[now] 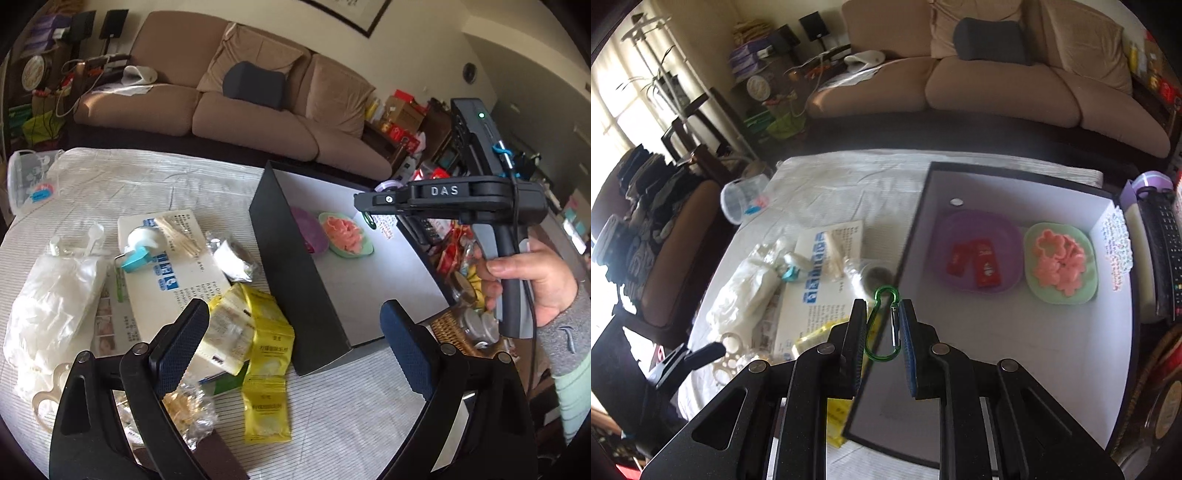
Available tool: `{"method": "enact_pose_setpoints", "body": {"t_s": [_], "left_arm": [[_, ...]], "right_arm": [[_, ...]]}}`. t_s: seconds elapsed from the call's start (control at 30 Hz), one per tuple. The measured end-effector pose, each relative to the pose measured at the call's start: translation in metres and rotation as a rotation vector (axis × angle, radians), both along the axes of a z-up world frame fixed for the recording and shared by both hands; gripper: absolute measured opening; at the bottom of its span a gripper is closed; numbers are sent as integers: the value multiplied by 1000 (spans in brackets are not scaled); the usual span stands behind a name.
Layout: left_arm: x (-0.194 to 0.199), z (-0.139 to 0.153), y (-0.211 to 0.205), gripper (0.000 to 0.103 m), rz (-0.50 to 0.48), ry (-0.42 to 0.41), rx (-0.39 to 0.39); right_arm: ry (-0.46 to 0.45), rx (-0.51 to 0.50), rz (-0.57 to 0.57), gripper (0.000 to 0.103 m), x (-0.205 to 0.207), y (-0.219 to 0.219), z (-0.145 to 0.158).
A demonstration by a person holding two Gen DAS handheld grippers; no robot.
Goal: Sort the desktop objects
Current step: 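Carry the green clip into the box and release it onto the purple plate, then withdraw the right gripper from the box back over the table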
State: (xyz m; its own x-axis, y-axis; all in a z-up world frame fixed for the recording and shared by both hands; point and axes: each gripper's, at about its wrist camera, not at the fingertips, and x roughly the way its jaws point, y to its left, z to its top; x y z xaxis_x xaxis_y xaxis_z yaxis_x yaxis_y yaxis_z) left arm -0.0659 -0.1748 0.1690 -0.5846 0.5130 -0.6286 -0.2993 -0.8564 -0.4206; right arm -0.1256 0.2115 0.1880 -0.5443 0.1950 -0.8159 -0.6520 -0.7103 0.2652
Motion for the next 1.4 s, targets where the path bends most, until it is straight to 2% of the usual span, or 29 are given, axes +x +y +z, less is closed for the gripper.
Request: {"method": "enact_pose_setpoints", "body": {"t_s": [0.1,0.2,0.37,0.63,0.87,1.0,1.07,1.2,1.4], "left_arm": [[-13,2,24,94,-17,-21,-22],[-25,5,57,94,-32,-20,-90],[-46,1,98,94,-36,-39,-155],[-78,-16,138,94,-26,-79,-213],[-90,-30,162,94,-40,-87,-270],[-90,-33,164,94,-32,-99,-276],[-89,-33,161,94,-17,-104,-273],[-82,-26,159,94,5,-85,-300],[-60,-12,160,94,18,-69,-330]], "right_arm": [[-8,2,-26,17,6,20,-9],[-36,13,-50,17,5,44,-24],[-96,-6,-77,17,-9,89,-64],[-203,-24,-94,17,-29,152,-129],[-279,-23,-110,18,-31,183,-163],[-282,-7,-107,22,-25,183,-160],[-236,-8,-111,32,-13,179,-149],[-114,-29,-122,36,33,160,-115],[-43,7,-95,44,103,106,-70]]}}
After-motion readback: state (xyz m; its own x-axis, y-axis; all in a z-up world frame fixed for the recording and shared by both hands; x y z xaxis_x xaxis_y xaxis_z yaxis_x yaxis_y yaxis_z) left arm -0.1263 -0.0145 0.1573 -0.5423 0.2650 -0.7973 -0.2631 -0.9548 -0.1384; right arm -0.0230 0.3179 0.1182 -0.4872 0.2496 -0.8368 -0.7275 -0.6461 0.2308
